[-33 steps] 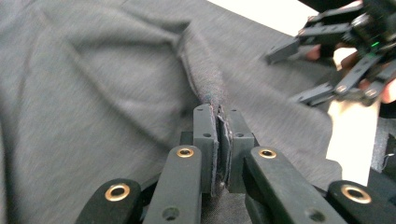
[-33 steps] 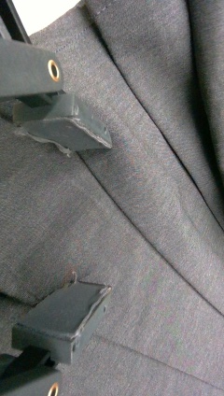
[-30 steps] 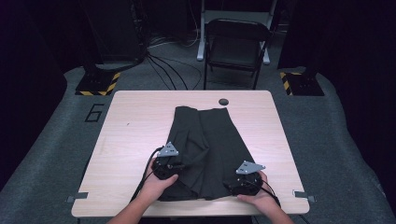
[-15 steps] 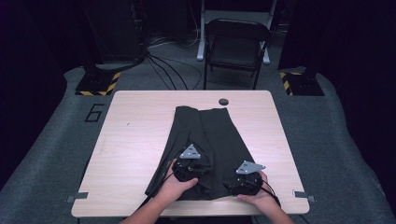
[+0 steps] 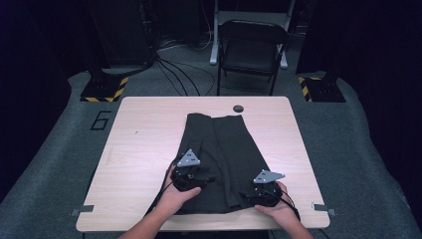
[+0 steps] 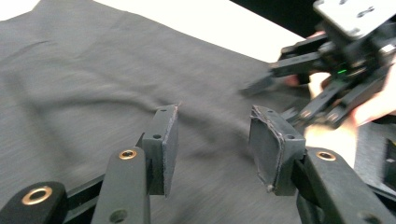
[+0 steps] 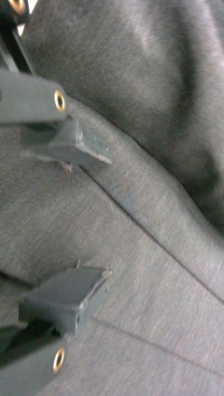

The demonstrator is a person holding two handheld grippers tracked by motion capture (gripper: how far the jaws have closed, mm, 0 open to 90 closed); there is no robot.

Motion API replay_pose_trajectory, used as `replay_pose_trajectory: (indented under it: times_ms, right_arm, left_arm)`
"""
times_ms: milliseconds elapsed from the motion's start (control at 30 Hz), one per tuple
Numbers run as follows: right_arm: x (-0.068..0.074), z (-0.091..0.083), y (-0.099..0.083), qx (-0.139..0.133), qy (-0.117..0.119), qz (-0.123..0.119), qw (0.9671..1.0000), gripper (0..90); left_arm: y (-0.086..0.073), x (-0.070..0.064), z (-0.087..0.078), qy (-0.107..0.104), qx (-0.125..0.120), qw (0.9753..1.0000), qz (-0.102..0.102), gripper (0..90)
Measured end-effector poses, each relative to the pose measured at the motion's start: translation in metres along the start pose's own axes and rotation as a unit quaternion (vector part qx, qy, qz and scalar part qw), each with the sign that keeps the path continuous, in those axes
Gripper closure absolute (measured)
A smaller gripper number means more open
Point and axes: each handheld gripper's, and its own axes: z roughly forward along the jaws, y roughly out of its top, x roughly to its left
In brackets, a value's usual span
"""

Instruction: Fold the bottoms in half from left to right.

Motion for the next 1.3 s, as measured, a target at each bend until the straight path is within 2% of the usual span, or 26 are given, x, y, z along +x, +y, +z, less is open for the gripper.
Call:
replay_pose_trajectory:
  times_ms: [133,233,267,333,500,567,733,767,800,867,967,1033,1200,1267,1300]
  right_arm:
    - [-0.002,-0.004,0.005,0.007,0.008,0.041,0.9991,45.4]
    - [0.0,-0.006,0.012,0.006,0.004,0.037,0.9993,47.1]
    - [0.0,-0.006,0.012,0.006,0.004,0.037,0.9993,47.1]
    - [0.004,-0.007,0.02,0.001,0.0,0.027,0.9996,48.5]
    - [0.008,-0.005,0.033,0.002,0.007,0.023,0.9997,49.3]
    - [0.009,0.0,0.044,-0.002,0.005,0.03,0.9995,49.2]
    - [0.011,0.011,0.062,-0.011,0.002,0.029,0.9995,48.2]
    - [0.011,0.015,0.067,-0.013,0.002,0.023,0.9997,48.2]
    - [0.012,0.02,0.073,-0.014,0.0,0.028,0.9995,47.7]
    - [0.011,0.022,0.076,-0.014,0.0,0.026,0.9996,47.4]
    - [0.011,0.035,0.088,-0.011,0.002,0.038,0.9992,46.0]
    - [0.01,0.041,0.092,-0.008,-0.002,0.038,0.9992,45.0]
    - [0.007,0.06,0.102,0.007,-0.018,0.041,0.999,43.7]
    - [0.006,0.064,0.104,0.005,-0.019,0.039,0.9991,43.3]
    - [0.007,0.072,0.108,0.008,-0.023,0.044,0.9987,43.1]
  left_arm:
    - [-0.007,0.017,-0.017,0.024,-0.006,0.9996,-0.013,51.6]
    - [-0.013,0.027,-0.027,0.041,-0.006,0.9989,-0.023,51.6]
    - [-0.013,0.027,-0.027,0.041,-0.006,0.9989,-0.023,51.5]
    - [-0.016,0.036,-0.035,0.058,-0.004,0.9981,-0.021,51.3]
    - [-0.022,0.044,-0.044,0.069,-0.01,0.9971,-0.031,51.0]
    - [-0.026,0.048,-0.05,0.075,-0.01,0.9965,-0.035,51.1]
    - [-0.034,0.052,-0.057,0.075,-0.007,0.9963,-0.042,51.1]
    - [-0.036,0.053,-0.057,0.077,-0.01,0.9961,-0.043,51.1]
    - [-0.039,0.054,-0.06,0.077,-0.009,0.996,-0.044,51.1]
    - [-0.04,0.055,-0.061,0.078,-0.009,0.996,-0.043,51.1]
    - [-0.047,0.058,-0.065,0.083,-0.01,0.9956,-0.042,51.1]
    - [-0.052,0.061,-0.067,0.084,-0.016,0.9948,-0.055,51.1]
    - [-0.059,0.067,-0.071,0.092,-0.029,0.9929,-0.07,50.5]
    - [-0.061,0.067,-0.072,0.095,-0.03,0.9927,-0.069,50.2]
    - [-0.064,0.069,-0.073,0.099,-0.03,0.9923,-0.068,50.0]
